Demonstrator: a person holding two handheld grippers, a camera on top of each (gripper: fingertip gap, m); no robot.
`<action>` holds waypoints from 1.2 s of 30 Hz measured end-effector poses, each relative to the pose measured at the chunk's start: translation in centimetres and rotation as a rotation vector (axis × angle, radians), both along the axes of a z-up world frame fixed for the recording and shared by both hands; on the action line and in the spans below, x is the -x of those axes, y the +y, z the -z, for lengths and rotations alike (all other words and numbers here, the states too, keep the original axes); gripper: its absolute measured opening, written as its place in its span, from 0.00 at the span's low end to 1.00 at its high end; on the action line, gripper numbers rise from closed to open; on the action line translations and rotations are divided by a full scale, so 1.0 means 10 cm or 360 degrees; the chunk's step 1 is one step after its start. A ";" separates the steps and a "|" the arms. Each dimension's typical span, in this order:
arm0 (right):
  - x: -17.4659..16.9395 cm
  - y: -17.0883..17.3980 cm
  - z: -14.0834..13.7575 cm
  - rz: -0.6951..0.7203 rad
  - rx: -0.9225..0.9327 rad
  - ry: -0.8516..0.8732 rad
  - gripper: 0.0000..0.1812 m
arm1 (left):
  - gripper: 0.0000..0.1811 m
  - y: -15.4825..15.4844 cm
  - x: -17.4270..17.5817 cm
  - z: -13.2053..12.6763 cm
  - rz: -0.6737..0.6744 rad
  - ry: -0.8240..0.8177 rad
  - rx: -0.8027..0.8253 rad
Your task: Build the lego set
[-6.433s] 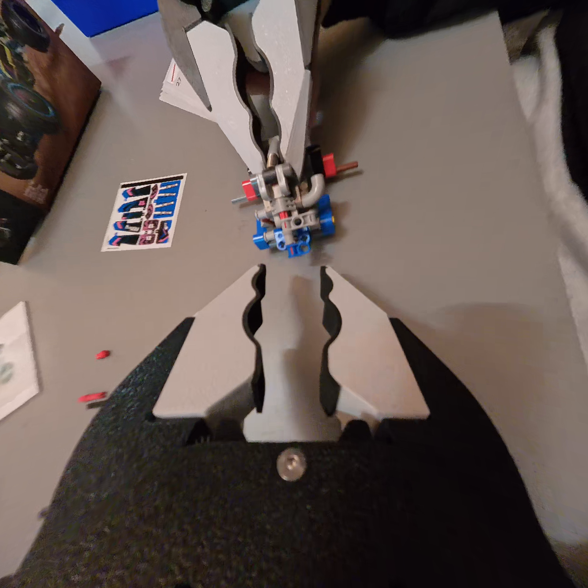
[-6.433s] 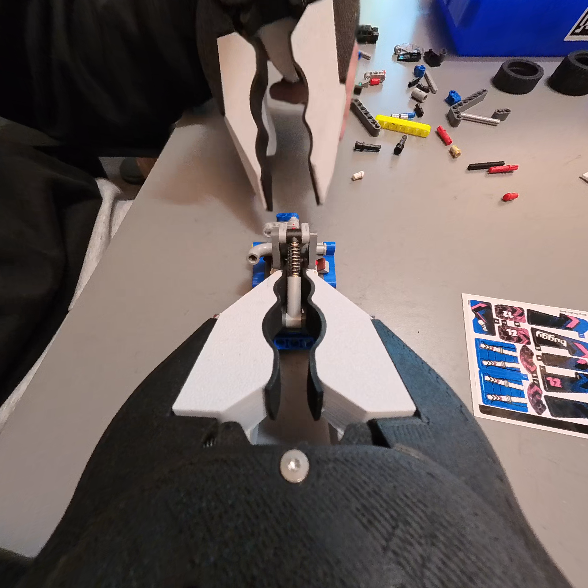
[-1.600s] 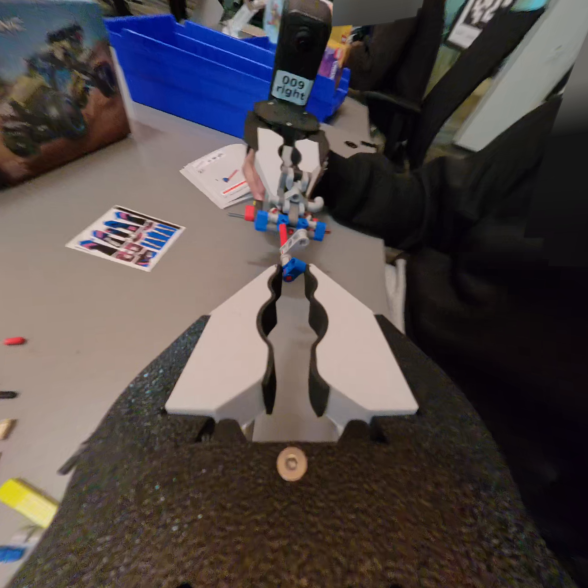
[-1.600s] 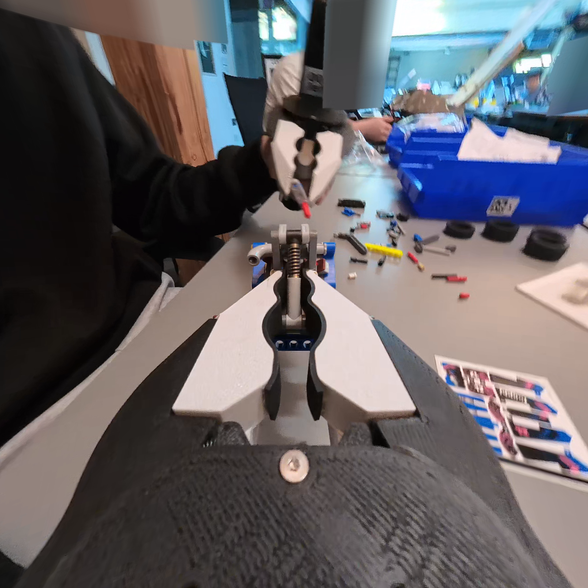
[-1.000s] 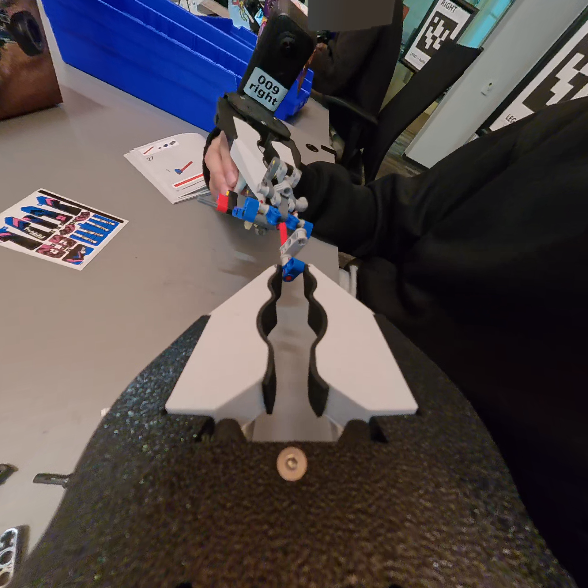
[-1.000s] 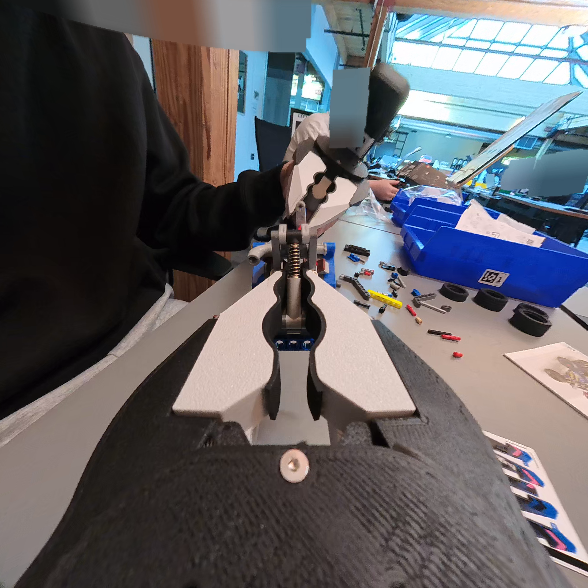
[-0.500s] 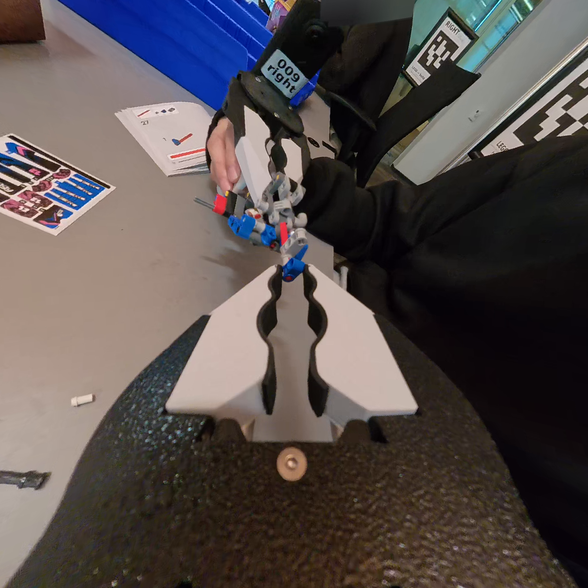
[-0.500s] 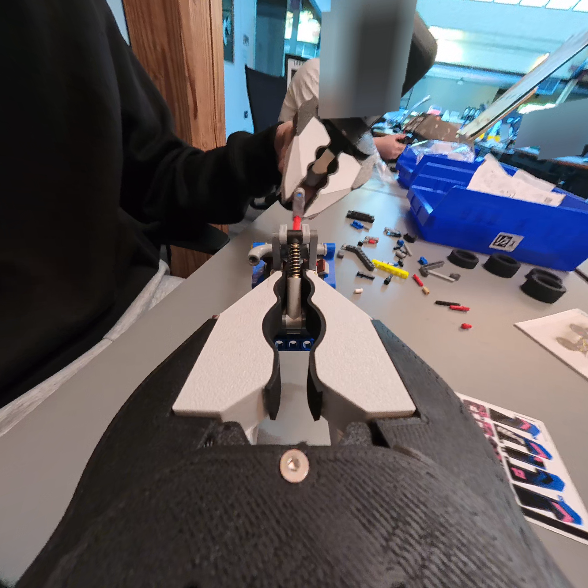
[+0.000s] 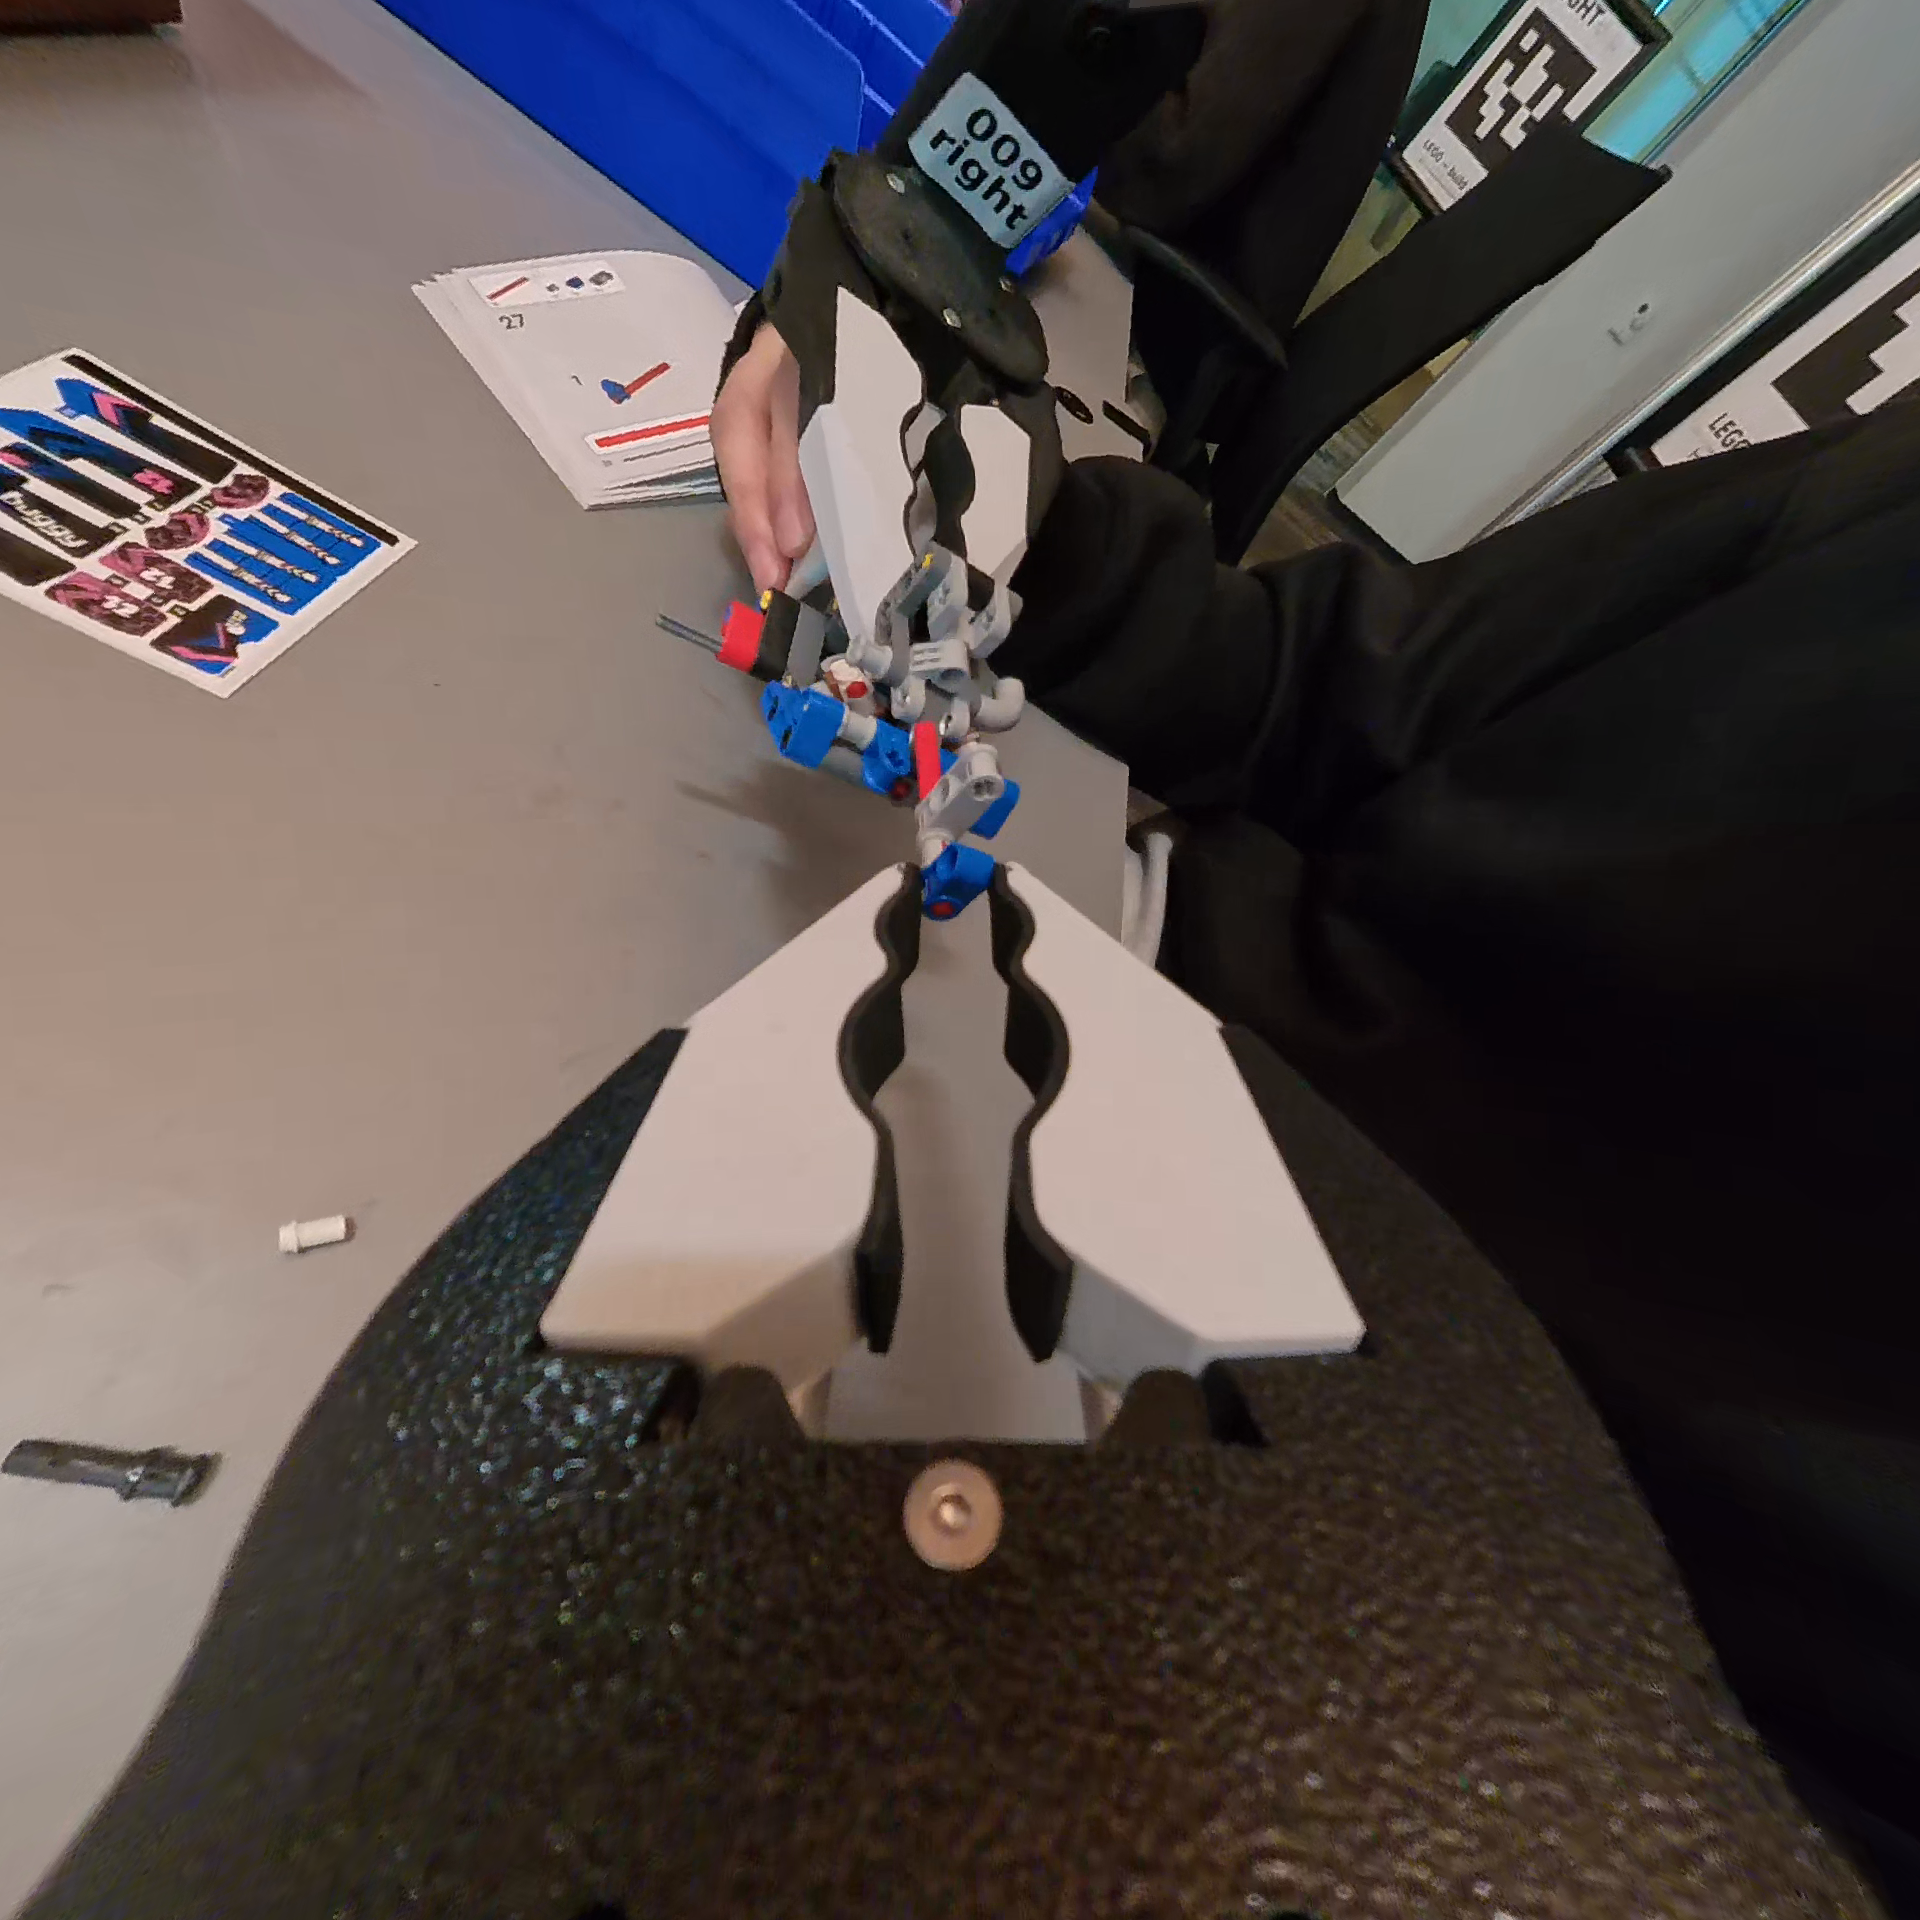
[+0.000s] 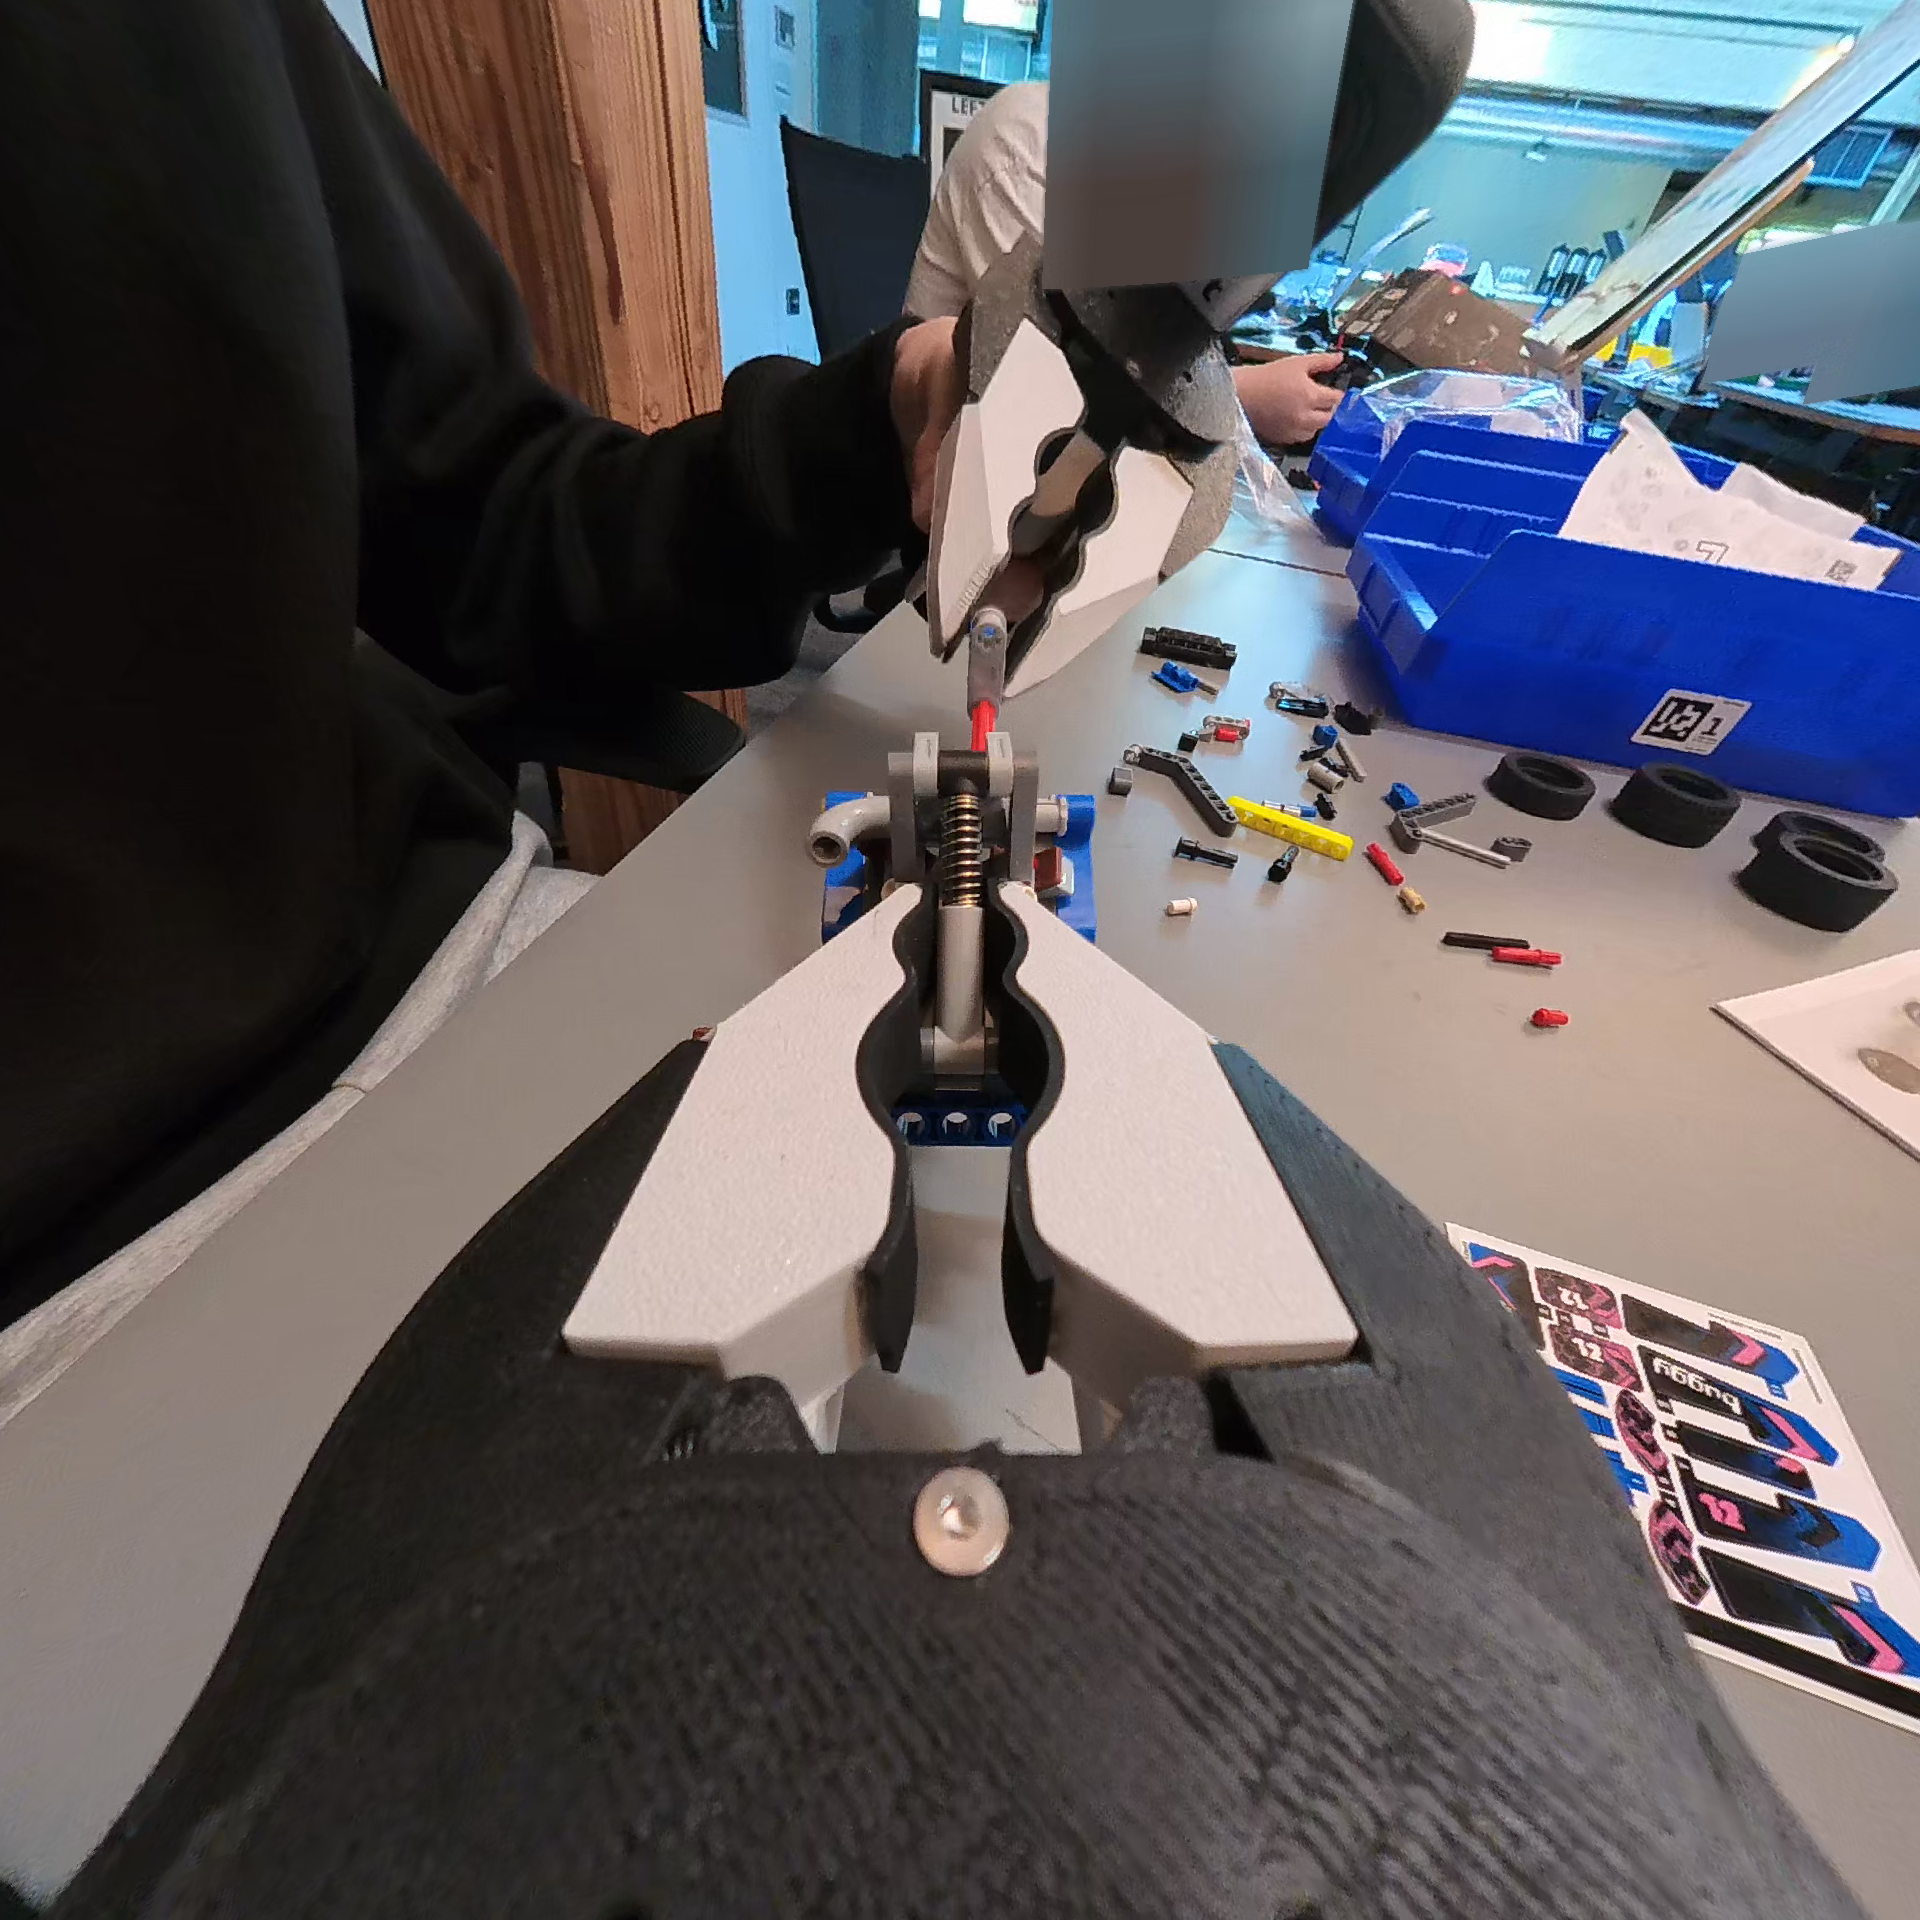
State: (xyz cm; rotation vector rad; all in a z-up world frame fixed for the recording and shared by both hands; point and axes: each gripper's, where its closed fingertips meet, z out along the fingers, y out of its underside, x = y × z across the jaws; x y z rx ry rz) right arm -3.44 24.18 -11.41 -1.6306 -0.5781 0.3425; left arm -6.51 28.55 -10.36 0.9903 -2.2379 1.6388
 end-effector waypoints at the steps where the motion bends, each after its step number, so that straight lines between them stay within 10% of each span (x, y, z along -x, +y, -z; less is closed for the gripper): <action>1: -0.01 0.00 0.00 0.0008 0.0002 -0.0001 0.03 | 0.06 -0.01 0.00 0.01 0.0005 0.0004 -0.0001; 36: -0.08 0.07 0.12 0.0091 0.0149 -0.0025 0.03 | 0.05 -0.02 -0.14 0.14 0.0014 0.0001 0.0150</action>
